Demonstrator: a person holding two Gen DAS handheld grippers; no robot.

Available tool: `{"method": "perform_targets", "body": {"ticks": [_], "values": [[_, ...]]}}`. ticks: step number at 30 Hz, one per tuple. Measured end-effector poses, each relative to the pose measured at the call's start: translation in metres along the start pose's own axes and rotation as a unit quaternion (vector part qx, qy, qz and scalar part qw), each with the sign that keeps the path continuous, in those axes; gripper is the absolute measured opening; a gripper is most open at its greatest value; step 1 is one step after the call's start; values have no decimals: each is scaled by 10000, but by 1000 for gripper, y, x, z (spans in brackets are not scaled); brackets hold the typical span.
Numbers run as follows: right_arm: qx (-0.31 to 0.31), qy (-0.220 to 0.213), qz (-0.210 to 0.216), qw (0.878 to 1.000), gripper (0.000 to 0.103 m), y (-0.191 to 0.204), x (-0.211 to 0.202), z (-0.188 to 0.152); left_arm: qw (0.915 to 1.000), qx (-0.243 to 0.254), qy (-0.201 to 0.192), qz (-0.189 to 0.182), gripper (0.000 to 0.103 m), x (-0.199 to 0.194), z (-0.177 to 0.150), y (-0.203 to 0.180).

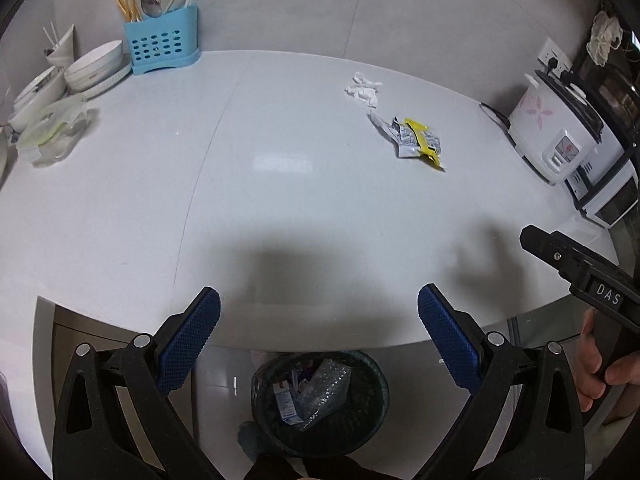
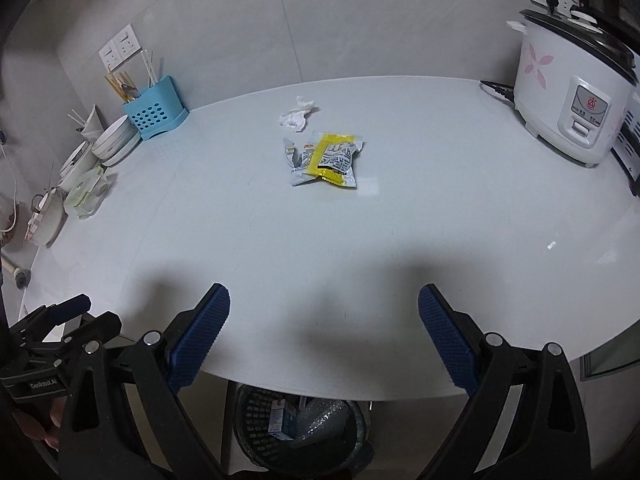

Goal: Collect trash
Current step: 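Grasp the yellow snack packet with the right tool while the left tool approaches the tissue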

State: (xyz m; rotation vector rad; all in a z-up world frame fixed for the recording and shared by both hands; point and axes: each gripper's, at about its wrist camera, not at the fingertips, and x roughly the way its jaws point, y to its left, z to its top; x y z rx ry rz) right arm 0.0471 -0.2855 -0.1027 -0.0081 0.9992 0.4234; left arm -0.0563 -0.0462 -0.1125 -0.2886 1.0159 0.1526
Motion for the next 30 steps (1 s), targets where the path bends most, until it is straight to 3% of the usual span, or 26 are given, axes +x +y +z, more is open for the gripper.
{"method": "perform_targets", "body": {"ticks": [7,22,30], "values": [[305,219,-103,9992,91,-3,25,26,9999,-20,42,111,97,17,26,10],[654,410,-665,9948,91,27,98,98,9981,429,242,-369,97,82,115,43],[955,639,-995,9884,91,20,151,127,9966,607,316,-450,97,107,158,67]]}}
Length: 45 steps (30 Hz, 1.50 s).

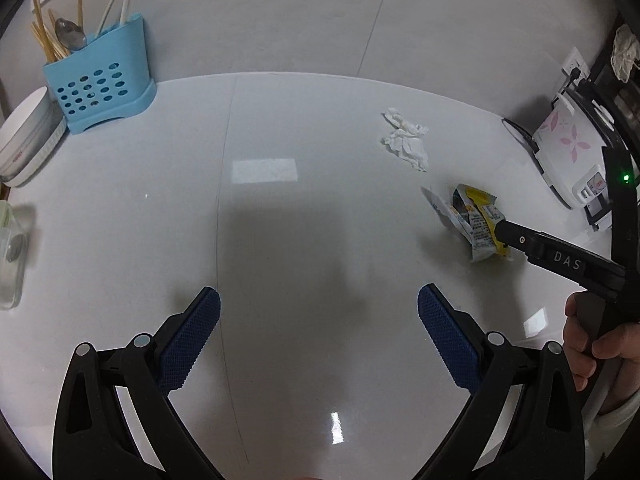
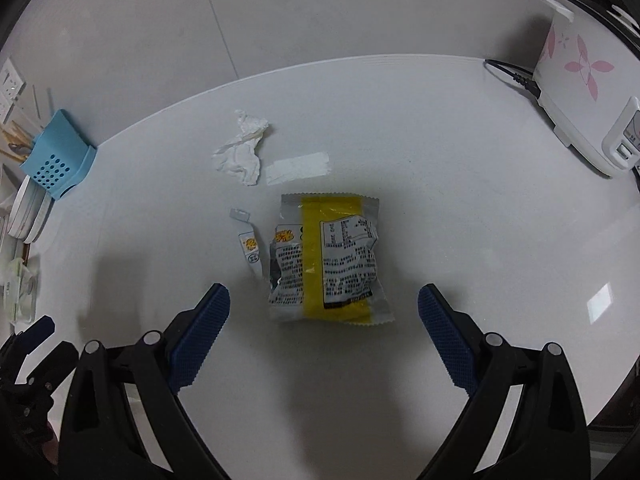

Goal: Collect trash
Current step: 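Grasp the yellow snack packet with the right tool while the left tool approaches the tissue, then close the left tool on the crumpled white tissue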

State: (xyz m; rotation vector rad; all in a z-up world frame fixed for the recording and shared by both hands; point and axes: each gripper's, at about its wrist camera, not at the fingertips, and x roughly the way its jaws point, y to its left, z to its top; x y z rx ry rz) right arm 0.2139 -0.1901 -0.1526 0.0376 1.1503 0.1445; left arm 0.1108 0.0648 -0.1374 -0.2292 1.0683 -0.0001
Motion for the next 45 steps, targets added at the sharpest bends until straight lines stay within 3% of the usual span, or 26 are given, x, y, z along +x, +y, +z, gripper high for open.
{"method": "perform_targets", "body": {"ticks": [6,10,13,15,24,39,45], "values": [[223,254,-81,9994,91,-3,29,14,9999,123,104,-6,97,13,15,7],[251,311,-99,9992,82,-1,39,18,9998,165,67,-34,97,19,25,8],[186,348,-187,9990,71,3,44,19,9998,156,103,-104,97,27,35,7],[129,421,-255,9987,58,3,49,19,9997,190,104,-130,97,34,42,3],[3,398,-344,9986,28,-1,46,17,9987,416,145,-244,97,59,67,-23],[592,-94,-146,9981,25,-51,-8,10,9951,895,121,-399,97,119,119,-89],[746,-174,-307,9966,25,-76,-24,1,9945,968,127,-384,96,148,130,-106]]}}
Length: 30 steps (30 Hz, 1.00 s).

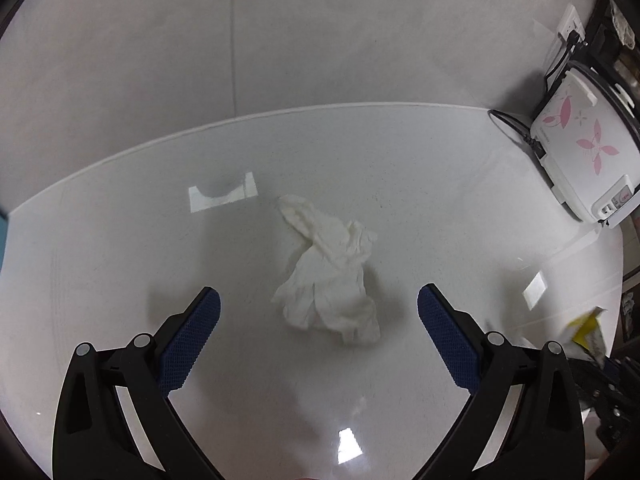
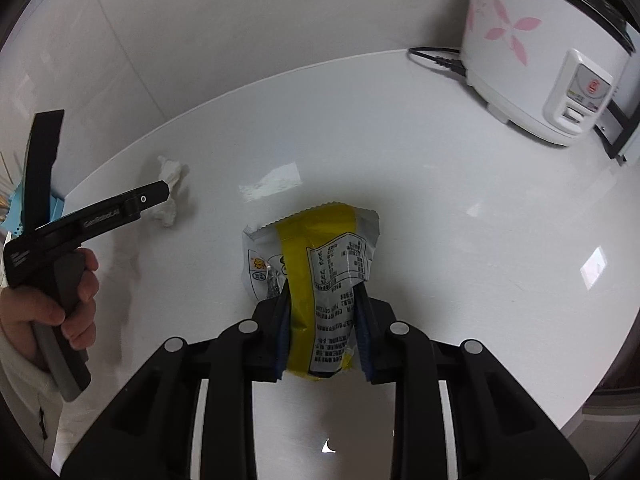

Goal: Collect trash
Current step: 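Close the left tool on the crumpled white tissue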

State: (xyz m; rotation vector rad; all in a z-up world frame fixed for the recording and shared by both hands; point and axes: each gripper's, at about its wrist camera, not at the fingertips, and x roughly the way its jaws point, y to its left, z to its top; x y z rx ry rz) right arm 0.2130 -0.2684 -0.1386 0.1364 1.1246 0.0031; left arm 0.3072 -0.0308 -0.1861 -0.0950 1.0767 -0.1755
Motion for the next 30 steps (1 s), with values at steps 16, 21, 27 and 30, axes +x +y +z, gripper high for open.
{"method": "perform_targets", "body": {"ticks": [16,21,27,30], "values": [[181,-29,45,9998,25,-27,-10,-4,9989,102,-11,452,37,19,7,-21],[101,-46,133,9998,25,-25,-12,-5,9990,-15,8,451,8,10,0,-17],[-62,-68,291,9995,25,-23,-17,-7,9989,7,-101,448,7,-13,-18,-22],[-198,-128,408,9989,25,-22,-21,-8,9986,-64,-189,492,7,-32,-31,-25]]}}
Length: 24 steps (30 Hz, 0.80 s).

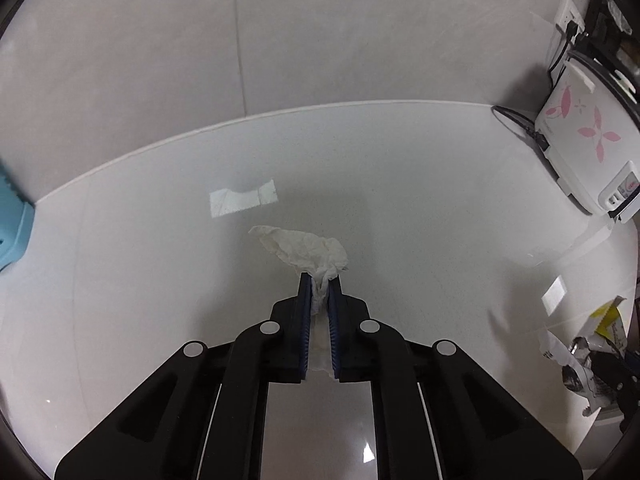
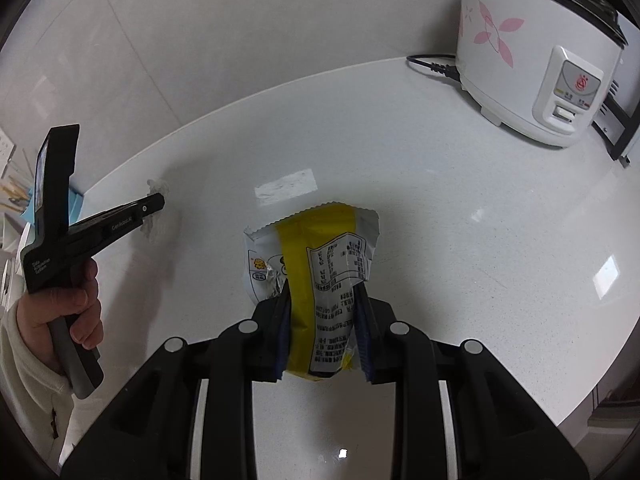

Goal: Collect trash
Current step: 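Close the left tool on the crumpled white tissue, then carry the tissue and yellow packet off the counter toward the wastebasket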

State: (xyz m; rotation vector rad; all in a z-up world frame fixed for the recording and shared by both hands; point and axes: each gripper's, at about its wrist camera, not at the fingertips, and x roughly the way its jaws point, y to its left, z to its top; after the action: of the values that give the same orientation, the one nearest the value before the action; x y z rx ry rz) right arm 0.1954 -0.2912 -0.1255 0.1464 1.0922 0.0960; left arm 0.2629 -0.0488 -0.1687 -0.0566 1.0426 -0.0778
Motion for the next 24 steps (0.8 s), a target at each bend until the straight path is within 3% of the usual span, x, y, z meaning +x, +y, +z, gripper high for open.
{"method": "perform_targets", "body": {"ticks": [11,24], "values": [[-410,-135,450,9981,25,1,-34,-17,9992,-361,-116,130,7,-74,-54,-17],[-1182,-115,888,9890,25,5,-89,-66,9947,-922,-362,280,7,-154,-142,-45]]}}
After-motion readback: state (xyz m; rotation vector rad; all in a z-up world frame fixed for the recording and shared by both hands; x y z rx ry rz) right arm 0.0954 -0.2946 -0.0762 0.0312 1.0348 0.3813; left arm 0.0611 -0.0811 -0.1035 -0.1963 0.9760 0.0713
